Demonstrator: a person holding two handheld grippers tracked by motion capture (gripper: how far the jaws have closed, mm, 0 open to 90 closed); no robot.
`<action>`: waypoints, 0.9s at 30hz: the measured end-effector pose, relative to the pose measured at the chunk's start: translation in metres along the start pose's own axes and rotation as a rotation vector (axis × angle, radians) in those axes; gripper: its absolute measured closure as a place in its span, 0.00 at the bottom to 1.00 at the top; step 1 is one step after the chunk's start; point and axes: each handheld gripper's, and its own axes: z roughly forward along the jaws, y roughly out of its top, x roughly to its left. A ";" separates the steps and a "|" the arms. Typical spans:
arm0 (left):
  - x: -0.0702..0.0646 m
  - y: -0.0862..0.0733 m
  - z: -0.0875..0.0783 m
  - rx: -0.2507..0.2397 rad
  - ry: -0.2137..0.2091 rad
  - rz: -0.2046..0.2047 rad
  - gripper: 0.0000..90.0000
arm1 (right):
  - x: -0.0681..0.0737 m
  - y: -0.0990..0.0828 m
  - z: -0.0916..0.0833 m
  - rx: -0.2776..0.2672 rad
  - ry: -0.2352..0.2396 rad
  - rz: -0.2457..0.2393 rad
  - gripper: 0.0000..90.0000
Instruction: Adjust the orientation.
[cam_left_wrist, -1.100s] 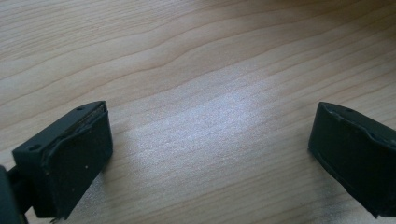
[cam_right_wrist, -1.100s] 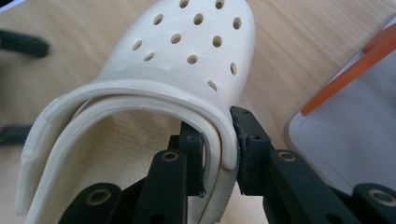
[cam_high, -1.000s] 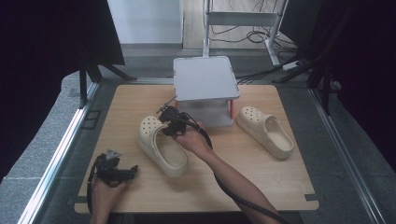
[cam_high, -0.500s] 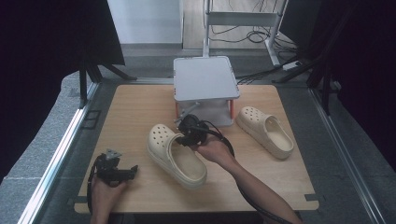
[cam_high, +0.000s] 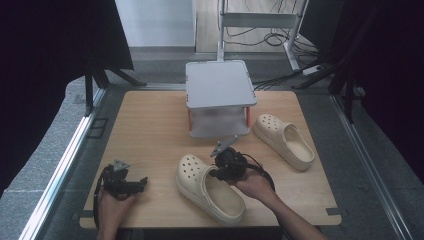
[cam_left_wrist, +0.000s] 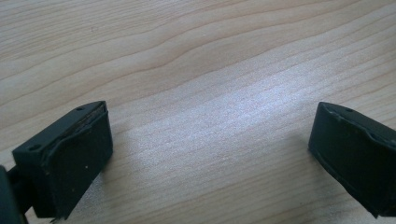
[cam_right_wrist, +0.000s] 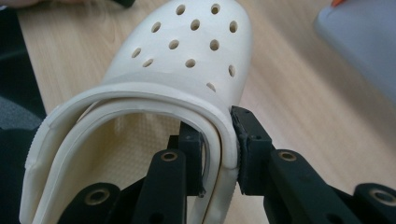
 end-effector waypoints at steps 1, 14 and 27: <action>0.000 0.000 0.000 -0.001 0.000 0.000 0.00 | 0.002 -0.005 0.000 0.004 0.000 -0.004 0.83; 0.000 0.000 0.000 0.000 0.000 -0.001 0.00 | 0.015 -0.034 0.010 0.015 -0.008 -0.083 0.78; 0.000 0.000 0.000 0.000 0.000 0.000 0.00 | 0.001 -0.045 -0.023 -0.017 0.016 -0.074 0.28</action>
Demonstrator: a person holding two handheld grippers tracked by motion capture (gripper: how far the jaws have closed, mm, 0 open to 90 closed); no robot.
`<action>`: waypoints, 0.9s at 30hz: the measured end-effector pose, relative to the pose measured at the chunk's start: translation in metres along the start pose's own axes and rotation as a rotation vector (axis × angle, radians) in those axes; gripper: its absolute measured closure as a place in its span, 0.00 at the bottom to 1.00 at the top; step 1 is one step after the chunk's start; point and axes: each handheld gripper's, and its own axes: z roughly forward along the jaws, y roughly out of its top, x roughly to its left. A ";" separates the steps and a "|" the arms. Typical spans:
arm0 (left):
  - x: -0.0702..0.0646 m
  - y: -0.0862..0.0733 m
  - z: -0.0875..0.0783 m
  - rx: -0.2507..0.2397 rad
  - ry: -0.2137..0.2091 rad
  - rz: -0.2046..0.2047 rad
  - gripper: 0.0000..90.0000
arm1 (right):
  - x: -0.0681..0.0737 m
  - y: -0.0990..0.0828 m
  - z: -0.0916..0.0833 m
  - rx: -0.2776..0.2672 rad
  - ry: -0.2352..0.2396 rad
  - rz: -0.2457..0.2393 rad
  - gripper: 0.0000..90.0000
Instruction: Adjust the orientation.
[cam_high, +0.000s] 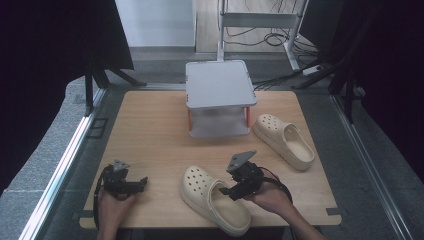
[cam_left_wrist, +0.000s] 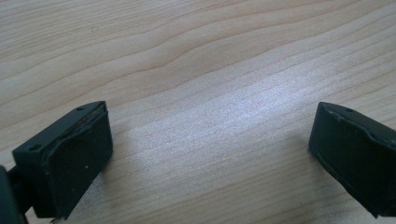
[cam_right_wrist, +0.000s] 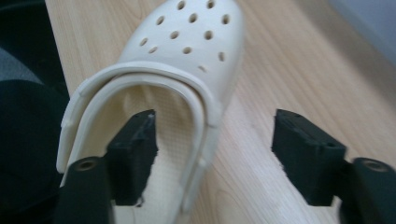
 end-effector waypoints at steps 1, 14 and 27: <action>0.000 0.000 0.000 0.000 0.000 0.000 0.00 | -0.002 -0.001 -0.003 -0.005 0.000 0.004 0.26; 0.000 0.000 0.000 0.000 0.000 0.000 0.00 | -0.030 -0.019 -0.030 -0.012 -0.081 0.075 0.00; 0.000 0.000 0.000 0.000 0.000 0.000 0.00 | -0.085 -0.054 -0.059 -0.049 -0.166 0.238 0.00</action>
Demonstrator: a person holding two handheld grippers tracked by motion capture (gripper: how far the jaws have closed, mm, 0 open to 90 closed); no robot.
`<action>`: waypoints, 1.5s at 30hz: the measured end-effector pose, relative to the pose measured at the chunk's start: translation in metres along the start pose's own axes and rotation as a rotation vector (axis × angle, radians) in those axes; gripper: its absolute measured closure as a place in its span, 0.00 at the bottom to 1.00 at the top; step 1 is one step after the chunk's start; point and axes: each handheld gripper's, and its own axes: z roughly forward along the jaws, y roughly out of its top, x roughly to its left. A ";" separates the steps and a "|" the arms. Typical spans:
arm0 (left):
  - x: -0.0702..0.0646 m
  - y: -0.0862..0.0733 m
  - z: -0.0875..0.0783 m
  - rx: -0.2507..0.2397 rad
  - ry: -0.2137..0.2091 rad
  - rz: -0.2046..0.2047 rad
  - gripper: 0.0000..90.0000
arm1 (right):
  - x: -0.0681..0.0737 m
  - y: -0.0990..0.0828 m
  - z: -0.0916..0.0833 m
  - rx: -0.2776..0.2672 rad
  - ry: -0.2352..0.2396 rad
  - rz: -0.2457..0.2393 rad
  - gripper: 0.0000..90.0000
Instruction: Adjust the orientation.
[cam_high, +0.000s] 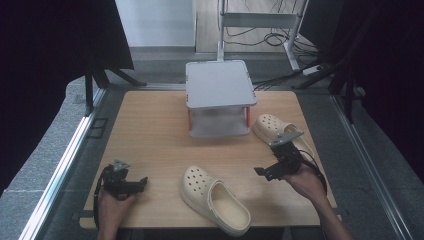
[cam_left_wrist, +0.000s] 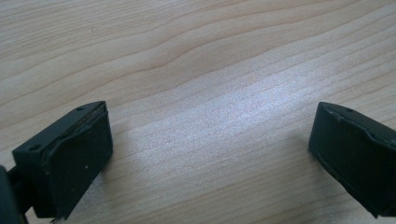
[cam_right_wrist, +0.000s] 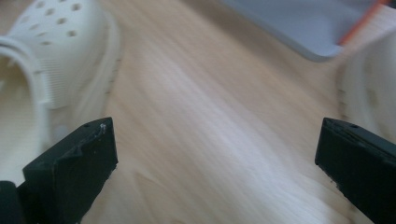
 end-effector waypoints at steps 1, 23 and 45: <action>0.000 0.000 0.000 0.000 0.000 0.001 0.00 | -0.005 -0.001 -0.002 -0.002 -0.009 0.009 0.00; 0.000 0.000 0.000 -0.002 0.000 0.000 0.00 | -0.109 -0.009 0.006 0.026 -0.140 0.161 0.42; 0.000 0.000 0.000 -0.002 0.001 0.000 0.00 | -0.131 0.000 0.037 0.089 -0.098 0.188 0.85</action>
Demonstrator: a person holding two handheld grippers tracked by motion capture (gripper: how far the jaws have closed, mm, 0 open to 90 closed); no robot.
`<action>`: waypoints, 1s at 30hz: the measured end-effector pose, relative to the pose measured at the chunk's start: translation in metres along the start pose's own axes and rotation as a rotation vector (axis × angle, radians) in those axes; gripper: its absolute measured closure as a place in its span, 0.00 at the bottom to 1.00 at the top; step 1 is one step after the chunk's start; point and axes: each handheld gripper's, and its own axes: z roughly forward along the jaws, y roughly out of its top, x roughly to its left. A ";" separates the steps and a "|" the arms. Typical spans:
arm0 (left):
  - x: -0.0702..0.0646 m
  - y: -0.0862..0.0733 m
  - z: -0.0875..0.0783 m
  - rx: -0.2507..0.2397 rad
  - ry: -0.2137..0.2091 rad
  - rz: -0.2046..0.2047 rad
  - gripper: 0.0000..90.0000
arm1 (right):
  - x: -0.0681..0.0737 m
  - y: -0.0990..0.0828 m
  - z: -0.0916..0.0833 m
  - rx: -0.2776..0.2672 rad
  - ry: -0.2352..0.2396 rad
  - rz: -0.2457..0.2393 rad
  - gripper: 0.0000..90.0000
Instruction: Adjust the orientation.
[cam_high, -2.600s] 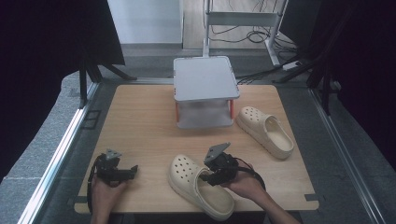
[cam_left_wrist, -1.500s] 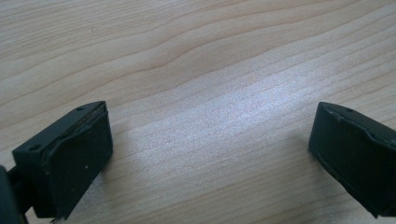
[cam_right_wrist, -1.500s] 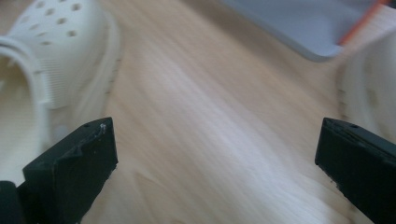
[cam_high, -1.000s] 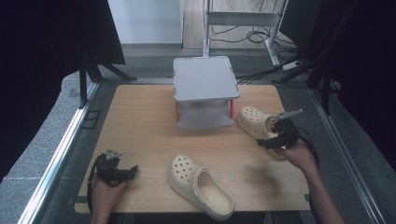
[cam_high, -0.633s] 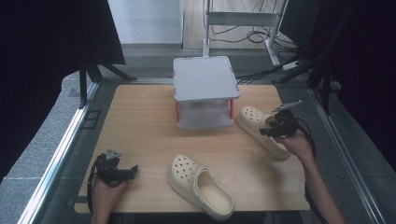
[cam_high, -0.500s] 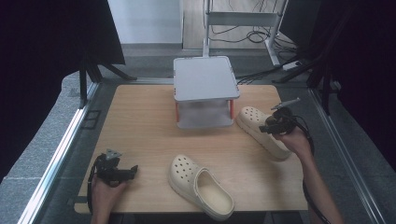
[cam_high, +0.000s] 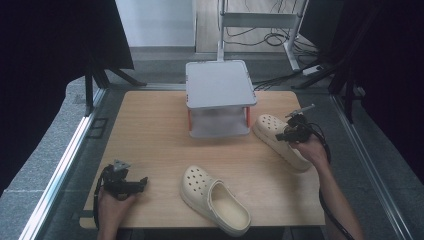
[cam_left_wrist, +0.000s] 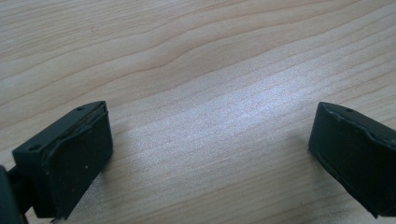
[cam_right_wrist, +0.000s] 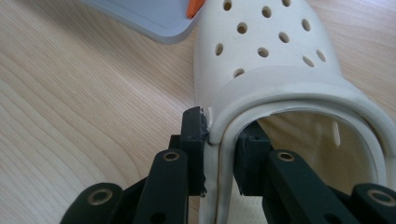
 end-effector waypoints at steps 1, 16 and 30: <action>0.000 0.000 0.000 0.000 -0.001 0.000 0.00 | 0.001 -0.001 -0.001 0.000 -0.008 0.004 0.85; 0.000 0.000 0.000 0.000 0.000 0.000 0.00 | 0.035 -0.010 -0.044 -0.054 -0.063 0.008 0.86; 0.000 0.000 0.000 0.001 -0.002 -0.001 0.00 | 0.103 -0.006 -0.067 -0.082 -0.035 -0.068 0.86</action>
